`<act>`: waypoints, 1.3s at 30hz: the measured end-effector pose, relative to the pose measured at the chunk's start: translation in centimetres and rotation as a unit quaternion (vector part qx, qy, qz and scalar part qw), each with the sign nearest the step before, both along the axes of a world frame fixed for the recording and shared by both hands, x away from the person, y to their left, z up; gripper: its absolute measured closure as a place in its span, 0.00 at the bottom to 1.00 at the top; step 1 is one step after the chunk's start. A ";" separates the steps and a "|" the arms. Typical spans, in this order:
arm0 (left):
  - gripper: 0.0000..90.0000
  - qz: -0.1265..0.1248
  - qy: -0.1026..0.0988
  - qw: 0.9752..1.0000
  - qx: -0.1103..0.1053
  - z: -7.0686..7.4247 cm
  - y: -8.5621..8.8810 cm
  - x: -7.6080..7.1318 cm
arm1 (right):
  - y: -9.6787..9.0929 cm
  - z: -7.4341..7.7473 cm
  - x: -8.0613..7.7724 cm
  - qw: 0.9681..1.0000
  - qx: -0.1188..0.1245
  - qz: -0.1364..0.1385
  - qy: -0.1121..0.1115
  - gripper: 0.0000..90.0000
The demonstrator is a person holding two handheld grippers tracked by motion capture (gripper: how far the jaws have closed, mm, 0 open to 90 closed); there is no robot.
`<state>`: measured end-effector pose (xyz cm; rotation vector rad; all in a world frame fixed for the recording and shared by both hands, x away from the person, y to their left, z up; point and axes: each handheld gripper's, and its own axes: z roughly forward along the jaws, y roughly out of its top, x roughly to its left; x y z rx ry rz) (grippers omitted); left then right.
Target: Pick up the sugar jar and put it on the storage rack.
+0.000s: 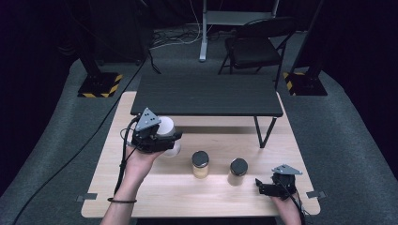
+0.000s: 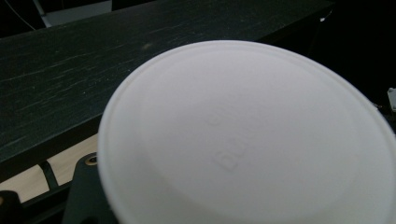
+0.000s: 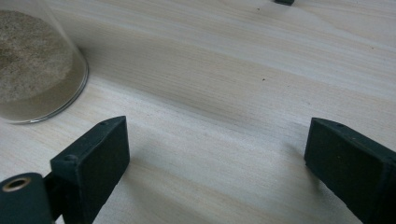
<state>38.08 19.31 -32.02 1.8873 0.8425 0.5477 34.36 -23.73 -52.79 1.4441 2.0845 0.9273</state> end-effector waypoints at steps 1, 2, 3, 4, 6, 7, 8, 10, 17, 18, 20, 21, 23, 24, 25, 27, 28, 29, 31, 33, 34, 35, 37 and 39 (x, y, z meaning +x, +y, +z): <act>0.40 0.000 -0.001 1.000 0.001 0.1 0.0 0.1 | 0.0 0.0 0.0 1.000 0.000 0.000 0.000 0.06; 0.40 0.000 -0.001 1.000 0.001 0.1 0.0 0.1 | 0.0 0.0 0.0 1.000 0.000 0.000 0.000 0.06; 0.40 0.000 -0.002 1.000 0.000 0.4 -0.1 0.2 | 0.0 0.0 0.0 1.000 0.000 0.000 0.000 0.06; 0.40 0.000 -0.002 1.000 0.000 0.4 -0.1 0.2 | 0.0 0.0 0.0 1.000 0.000 0.000 0.000 0.06; 0.40 0.000 -0.003 1.000 0.000 0.6 -0.1 0.4 | 0.0 0.0 0.0 1.000 0.000 0.000 0.000 0.06; 0.40 0.000 -0.003 1.000 0.000 0.9 -0.2 0.5 | 0.0 0.0 0.0 1.000 -0.001 0.000 0.000 0.06; 0.40 0.000 -0.003 1.000 0.001 1.0 -0.2 0.6 | 0.0 0.0 0.0 1.000 -0.001 0.000 0.000 0.06; 0.40 -0.001 -0.005 1.000 0.003 1.3 -0.3 0.8 | 0.0 0.0 0.0 1.000 -0.001 0.000 0.000 0.06; 0.40 -0.003 -0.004 1.000 0.008 2.3 -0.6 1.4 | 0.0 0.0 0.0 1.000 -0.001 0.000 0.000 0.06; 0.40 -0.002 -0.004 1.000 0.009 2.4 -0.6 1.5 | 0.0 0.0 0.0 1.000 -0.001 0.001 0.000 0.06; 0.40 -0.001 -0.004 1.000 0.010 2.6 -0.7 1.6 | 0.0 0.0 0.0 1.000 -0.001 0.001 0.000 0.06; 0.40 -0.001 -0.004 1.000 0.011 2.7 -0.7 1.7 | 0.0 0.0 0.0 1.000 -0.001 0.000 0.000 0.06; 0.40 -0.002 -0.004 1.000 0.013 3.0 -0.7 1.9 | 0.0 0.0 0.0 1.000 -0.001 0.001 0.000 0.06; 0.40 -0.001 -0.004 1.000 0.014 3.1 -0.8 1.9 | 0.0 0.0 0.0 1.000 -0.001 0.001 0.000 0.06; 0.40 -0.001 -0.004 1.000 0.014 3.1 -0.8 1.9 | 0.0 0.0 0.0 1.000 -0.001 0.001 0.000 0.06; 0.40 -0.001 -0.005 1.000 0.018 3.4 -0.8 2.1 | 0.0 0.0 0.0 1.000 -0.001 0.001 0.000 0.06; 0.40 0.000 -0.005 1.000 0.018 3.5 -0.9 2.2 | 0.0 0.0 0.0 1.000 -0.001 0.001 0.000 0.06; 0.40 0.000 -0.005 1.000 0.018 3.7 -0.9 2.2 | 0.0 0.0 0.0 1.000 -0.002 0.001 0.000 0.06; 0.40 0.000 -0.005 1.000 0.017 3.9 -0.9 2.5 | 0.0 0.0 0.0 1.000 -0.001 0.001 0.000 0.06; 0.40 0.000 -0.004 1.000 0.016 4.2 -1.0 2.6 | 0.0 0.0 0.0 1.000 -0.001 0.001 0.000 0.06; 0.40 0.000 -0.006 1.000 0.017 4.4 -1.1 2.8 | 0.0 0.0 0.0 1.000 -0.001 0.001 0.000 0.06; 0.40 0.000 -0.005 1.000 0.019 4.5 -1.1 2.9 | 0.0 0.0 0.0 1.000 -0.001 0.001 0.000 0.06; 0.40 0.001 -0.005 1.000 0.017 4.6 -1.2 3.0 | 0.0 0.0 0.0 1.000 -0.001 0.001 0.000 0.06; 0.40 0.004 -0.005 1.000 0.014 4.8 -1.2 3.3 | 0.1 0.0 0.0 1.000 -0.001 0.002 0.000 0.06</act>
